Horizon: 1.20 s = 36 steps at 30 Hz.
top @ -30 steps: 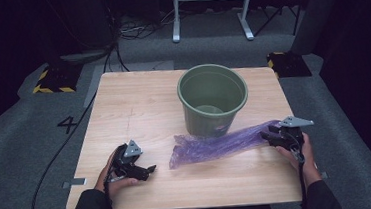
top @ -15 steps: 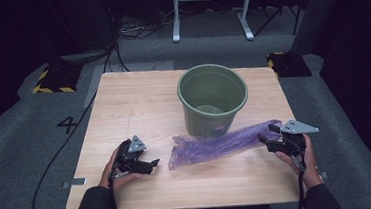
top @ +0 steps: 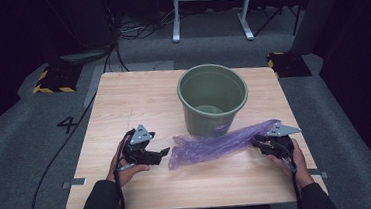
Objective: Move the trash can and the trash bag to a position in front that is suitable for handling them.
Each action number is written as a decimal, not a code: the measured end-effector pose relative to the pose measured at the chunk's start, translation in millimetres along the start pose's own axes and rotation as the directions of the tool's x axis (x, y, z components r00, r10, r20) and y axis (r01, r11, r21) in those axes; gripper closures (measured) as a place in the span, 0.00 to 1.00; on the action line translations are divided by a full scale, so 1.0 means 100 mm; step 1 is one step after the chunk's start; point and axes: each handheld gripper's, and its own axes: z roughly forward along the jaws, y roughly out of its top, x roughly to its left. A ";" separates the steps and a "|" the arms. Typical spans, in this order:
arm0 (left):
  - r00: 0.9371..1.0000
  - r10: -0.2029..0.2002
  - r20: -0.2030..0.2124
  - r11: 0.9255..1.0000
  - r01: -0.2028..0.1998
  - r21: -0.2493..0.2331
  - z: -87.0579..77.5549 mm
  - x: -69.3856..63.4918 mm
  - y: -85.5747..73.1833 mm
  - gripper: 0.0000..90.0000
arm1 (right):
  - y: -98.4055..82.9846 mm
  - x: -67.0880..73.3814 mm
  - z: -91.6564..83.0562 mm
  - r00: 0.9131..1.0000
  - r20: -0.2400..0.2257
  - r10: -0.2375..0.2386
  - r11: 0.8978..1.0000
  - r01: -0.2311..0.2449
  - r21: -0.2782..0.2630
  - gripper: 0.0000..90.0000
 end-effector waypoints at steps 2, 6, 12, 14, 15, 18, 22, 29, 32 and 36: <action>1.000 0.005 0.031 1.000 -0.005 0.005 0.07 -0.06 0.02 0.22 | -0.01 0.00 0.03 1.000 -0.001 0.003 1.000 -0.003 0.003 0.76; 0.996 0.007 0.087 0.999 -0.010 0.034 0.23 -0.16 0.04 0.23 | -0.01 0.00 0.05 1.000 0.008 0.000 1.000 0.000 0.017 0.74; 0.995 0.048 0.085 0.990 -0.058 0.126 0.42 -0.26 0.02 0.43 | -0.02 -0.01 0.08 1.000 0.017 0.006 1.000 -0.006 0.027 0.74; 0.993 0.054 0.103 0.988 -0.068 0.137 0.45 -0.28 -0.02 0.49 | -0.03 -0.03 0.09 1.000 0.015 0.016 0.999 -0.016 0.034 0.74; 0.992 0.063 0.112 0.986 -0.079 0.144 0.47 -0.29 -0.03 0.52 | -0.03 -0.03 0.10 1.000 0.015 0.017 0.999 -0.018 0.037 0.74; 0.983 0.095 0.157 0.982 -0.119 0.150 0.48 -0.36 -0.05 0.61 | -0.03 -0.05 0.11 0.999 0.032 0.024 0.999 -0.025 0.037 0.73; 0.976 0.120 0.179 0.975 -0.150 0.164 0.50 -0.43 -0.07 0.65 | -0.02 -0.07 0.12 0.999 0.037 0.040 0.999 -0.041 0.027 0.72; 0.963 0.146 0.226 0.964 -0.190 0.187 0.53 -0.56 -0.11 0.65 | 0.06 -0.05 0.13 0.997 0.047 0.054 0.999 -0.054 0.001 0.51; 0.960 0.143 0.240 0.966 -0.188 0.177 0.52 -0.58 -0.11 0.65 | 0.10 -0.02 0.11 0.997 0.048 0.058 0.998 -0.057 -0.018 0.41; 0.958 0.145 0.248 0.964 -0.193 0.181 0.52 -0.62 -0.12 0.66 | 0.13 -0.01 0.08 0.996 0.050 0.067 0.997 -0.065 -0.043 0.36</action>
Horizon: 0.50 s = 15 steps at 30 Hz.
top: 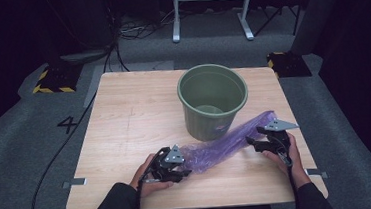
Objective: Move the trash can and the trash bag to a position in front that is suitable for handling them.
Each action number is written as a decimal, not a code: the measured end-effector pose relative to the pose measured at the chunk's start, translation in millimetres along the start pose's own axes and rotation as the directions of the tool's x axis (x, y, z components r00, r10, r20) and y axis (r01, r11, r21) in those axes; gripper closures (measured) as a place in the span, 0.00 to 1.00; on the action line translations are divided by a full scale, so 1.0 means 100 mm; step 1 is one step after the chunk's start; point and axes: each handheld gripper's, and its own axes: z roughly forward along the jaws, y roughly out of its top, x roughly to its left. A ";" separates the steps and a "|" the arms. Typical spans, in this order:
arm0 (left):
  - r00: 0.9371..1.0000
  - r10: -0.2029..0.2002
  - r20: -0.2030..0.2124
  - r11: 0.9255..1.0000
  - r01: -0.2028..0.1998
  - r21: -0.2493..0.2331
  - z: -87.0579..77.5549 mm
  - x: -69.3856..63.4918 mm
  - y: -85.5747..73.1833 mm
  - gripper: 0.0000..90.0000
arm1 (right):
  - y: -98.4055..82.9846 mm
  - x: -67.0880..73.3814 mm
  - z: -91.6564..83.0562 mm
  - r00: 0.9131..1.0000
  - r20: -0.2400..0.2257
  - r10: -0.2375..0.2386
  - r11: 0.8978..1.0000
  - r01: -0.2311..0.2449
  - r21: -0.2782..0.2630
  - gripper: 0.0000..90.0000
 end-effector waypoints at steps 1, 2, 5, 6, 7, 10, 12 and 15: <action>1.000 0.005 0.001 1.000 -0.005 0.006 0.01 -0.02 0.00 0.65 | 0.02 0.01 -0.02 1.000 0.016 0.003 1.000 -0.003 -0.011 0.33; 1.000 0.005 0.001 1.000 -0.005 0.006 0.01 -0.02 0.00 0.65 | 0.02 0.01 -0.02 1.000 0.016 0.003 1.000 -0.003 -0.011 0.33; 1.000 0.006 0.011 1.000 -0.006 0.002 0.03 -0.05 0.01 0.64 | 0.05 0.00 -0.01 0.999 0.039 0.026 1.000 -0.025 -0.017 0.27; 1.000 0.005 0.014 1.000 -0.005 0.002 0.03 -0.06 0.01 0.64 | 0.05 0.00 -0.01 0.999 0.039 0.026 1.000 -0.025 -0.017 0.27; 1.000 0.009 0.019 1.000 -0.009 0.000 0.05 -0.09 0.02 0.64 | 0.06 0.00 0.03 0.998 0.045 0.038 0.999 -0.037 -0.007 0.25; 1.000 0.012 0.020 1.000 -0.012 -0.002 0.07 -0.12 0.03 0.63 | 0.07 -0.02 0.09 0.998 0.049 0.050 0.999 -0.050 0.004 0.24; 0.999 0.021 0.025 1.000 -0.021 0.003 0.08 -0.13 0.03 0.61 | 0.07 -0.03 0.12 0.997 0.044 0.063 0.998 -0.064 0.013 0.24; 0.999 0.036 0.028 0.999 -0.036 0.020 0.10 -0.16 0.03 0.58 | 0.06 -0.05 0.24 0.995 0.068 0.075 0.995 -0.080 0.066 0.25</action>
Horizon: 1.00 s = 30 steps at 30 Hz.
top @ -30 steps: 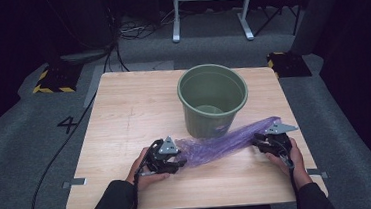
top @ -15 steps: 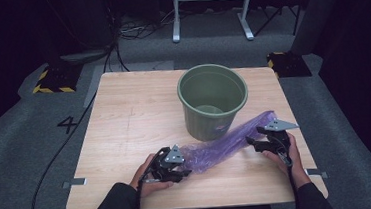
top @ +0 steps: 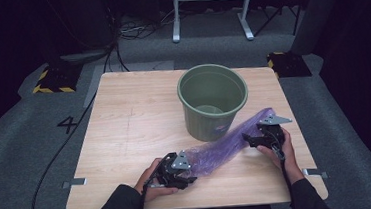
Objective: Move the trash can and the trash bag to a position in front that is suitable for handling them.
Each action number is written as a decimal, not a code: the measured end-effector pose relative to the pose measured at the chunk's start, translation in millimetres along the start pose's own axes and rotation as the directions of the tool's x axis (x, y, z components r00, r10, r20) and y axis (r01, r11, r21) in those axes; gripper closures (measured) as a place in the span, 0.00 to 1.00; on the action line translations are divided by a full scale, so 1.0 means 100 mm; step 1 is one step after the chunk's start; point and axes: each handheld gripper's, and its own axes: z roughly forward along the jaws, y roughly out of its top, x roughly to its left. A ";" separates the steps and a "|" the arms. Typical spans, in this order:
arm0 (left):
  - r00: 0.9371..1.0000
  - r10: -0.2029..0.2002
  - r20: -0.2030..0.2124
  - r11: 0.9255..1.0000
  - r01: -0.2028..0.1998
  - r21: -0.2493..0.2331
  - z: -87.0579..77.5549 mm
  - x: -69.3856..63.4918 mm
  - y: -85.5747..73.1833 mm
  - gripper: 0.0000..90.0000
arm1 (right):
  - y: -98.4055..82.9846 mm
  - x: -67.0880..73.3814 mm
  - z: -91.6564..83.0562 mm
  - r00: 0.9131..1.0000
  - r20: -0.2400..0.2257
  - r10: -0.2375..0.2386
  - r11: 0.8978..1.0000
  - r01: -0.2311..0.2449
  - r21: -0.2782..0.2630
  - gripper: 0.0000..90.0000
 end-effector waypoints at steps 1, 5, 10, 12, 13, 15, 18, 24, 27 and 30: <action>1.000 0.008 0.000 1.000 -0.008 0.009 0.00 0.00 0.00 0.55 | 0.00 0.00 0.03 1.000 -0.001 0.001 1.000 -0.001 0.012 0.26; 1.000 0.003 0.016 1.000 -0.004 0.019 -0.01 0.02 -0.02 0.38 | -0.01 -0.01 0.11 1.000 0.015 0.005 0.999 -0.006 0.039 0.28; 0.999 -0.018 -0.027 1.000 0.018 0.005 -0.13 0.04 -0.11 0.21 | -0.02 -0.04 0.14 1.000 0.011 0.011 0.999 -0.011 0.039 0.35; 0.998 -0.040 -0.041 0.999 0.040 -0.002 -0.20 0.06 -0.15 0.20 | -0.02 -0.04 0.14 1.000 0.008 0.007 0.999 -0.008 0.037 0.37; 0.997 -0.050 -0.051 0.999 0.049 -0.015 -0.24 0.07 -0.18 0.20 | -0.02 -0.05 0.13 1.000 0.003 -0.001 0.999 0.000 0.034 0.40; 0.995 -0.067 -0.078 0.997 0.064 -0.032 -0.34 0.08 -0.24 0.18 | -0.03 -0.07 0.13 1.000 -0.002 0.001 1.000 -0.001 0.029 0.43; 0.983 -0.122 -0.139 0.991 0.114 -0.067 -0.55 0.16 -0.41 0.18 | -0.04 -0.11 0.11 1.000 -0.011 -0.010 1.000 0.010 0.021 0.52; 0.947 -0.229 -0.225 0.972 0.209 -0.109 -0.74 0.39 -0.64 0.18 | -0.05 -0.14 0.09 0.998 -0.044 -0.034 0.999 0.035 0.008 0.70; 0.936 -0.261 -0.237 0.964 0.240 -0.112 -0.74 0.48 -0.69 0.18 | -0.06 -0.14 0.09 0.997 -0.060 -0.049 0.999 0.050 0.002 0.75; 0.930 -0.275 -0.243 0.961 0.258 -0.101 -0.70 0.55 -0.72 0.18 | -0.07 -0.12 0.08 0.994 -0.078 -0.082 0.997 0.081 -0.007 0.82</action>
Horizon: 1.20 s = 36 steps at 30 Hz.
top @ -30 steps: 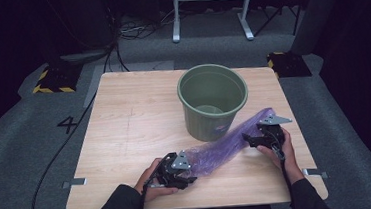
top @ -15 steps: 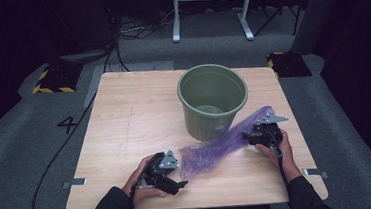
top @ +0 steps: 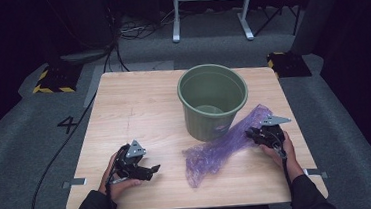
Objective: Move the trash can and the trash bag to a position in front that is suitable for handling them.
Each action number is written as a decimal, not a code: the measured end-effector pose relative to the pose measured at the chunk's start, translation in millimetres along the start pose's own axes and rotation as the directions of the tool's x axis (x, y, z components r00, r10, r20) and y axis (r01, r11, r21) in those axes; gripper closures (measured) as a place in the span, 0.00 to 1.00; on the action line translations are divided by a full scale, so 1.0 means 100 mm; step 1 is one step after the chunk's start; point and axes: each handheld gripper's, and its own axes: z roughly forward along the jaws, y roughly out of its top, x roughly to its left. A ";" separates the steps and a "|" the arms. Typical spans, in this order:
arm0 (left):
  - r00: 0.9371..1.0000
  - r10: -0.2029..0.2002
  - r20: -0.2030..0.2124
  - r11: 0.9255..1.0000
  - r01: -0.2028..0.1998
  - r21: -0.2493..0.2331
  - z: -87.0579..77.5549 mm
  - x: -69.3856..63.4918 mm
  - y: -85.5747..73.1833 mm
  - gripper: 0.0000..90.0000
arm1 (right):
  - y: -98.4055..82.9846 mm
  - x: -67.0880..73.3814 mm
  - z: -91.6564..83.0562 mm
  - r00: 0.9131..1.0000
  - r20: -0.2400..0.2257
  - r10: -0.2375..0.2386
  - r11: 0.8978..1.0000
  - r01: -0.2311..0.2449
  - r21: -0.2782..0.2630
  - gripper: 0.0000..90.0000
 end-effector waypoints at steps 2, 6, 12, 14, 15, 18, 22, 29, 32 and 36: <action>1.000 -0.004 0.002 1.000 0.004 0.013 0.05 0.01 0.00 0.19 | 0.00 0.01 0.00 1.000 -0.019 -0.015 1.000 0.015 -0.001 0.84; 1.000 -0.015 0.013 1.000 0.015 0.017 0.11 0.03 0.01 0.18 | -0.02 0.06 -0.03 0.995 -0.063 -0.073 0.997 0.073 -0.005 0.86; 0.999 -0.039 0.018 0.999 0.040 -0.027 0.12 0.01 0.08 0.18 | -0.04 0.15 -0.06 0.985 -0.114 -0.129 0.992 0.129 -0.011 0.88; 0.998 -0.044 0.035 0.997 0.045 -0.055 0.11 -0.03 0.15 0.18 | -0.03 0.24 -0.07 0.980 -0.128 -0.150 0.989 0.150 -0.011 0.88; 0.998 -0.044 0.035 0.997 0.045 -0.055 0.11 -0.03 0.15 0.18 | -0.03 0.24 -0.07 0.980 -0.128 -0.150 0.989 0.150 -0.011 0.88; 0.997 -0.034 0.076 0.994 0.041 -0.097 0.12 -0.15 0.26 0.18 | -0.01 0.34 -0.05 0.975 -0.137 -0.172 0.985 0.173 -0.007 0.83; 0.994 0.016 0.105 0.995 -0.006 -0.098 0.16 -0.31 0.34 0.18 | 0.03 0.38 -0.04 0.984 -0.097 -0.151 0.989 0.151 -0.008 0.53; 0.992 0.072 0.100 0.997 -0.069 -0.034 0.29 -0.44 0.33 0.19 | 0.09 0.34 -0.16 0.998 -0.022 -0.060 0.996 0.059 -0.059 0.25; 0.994 0.074 0.075 0.997 -0.073 -0.013 0.30 -0.39 0.29 0.19 | 0.09 0.34 -0.17 0.999 -0.010 -0.034 0.998 0.034 -0.044 0.20; 0.999 0.041 0.023 0.999 -0.041 0.009 0.28 -0.23 0.21 0.19 | 0.07 0.29 -0.08 1.000 0.026 -0.002 1.000 0.002 -0.006 0.19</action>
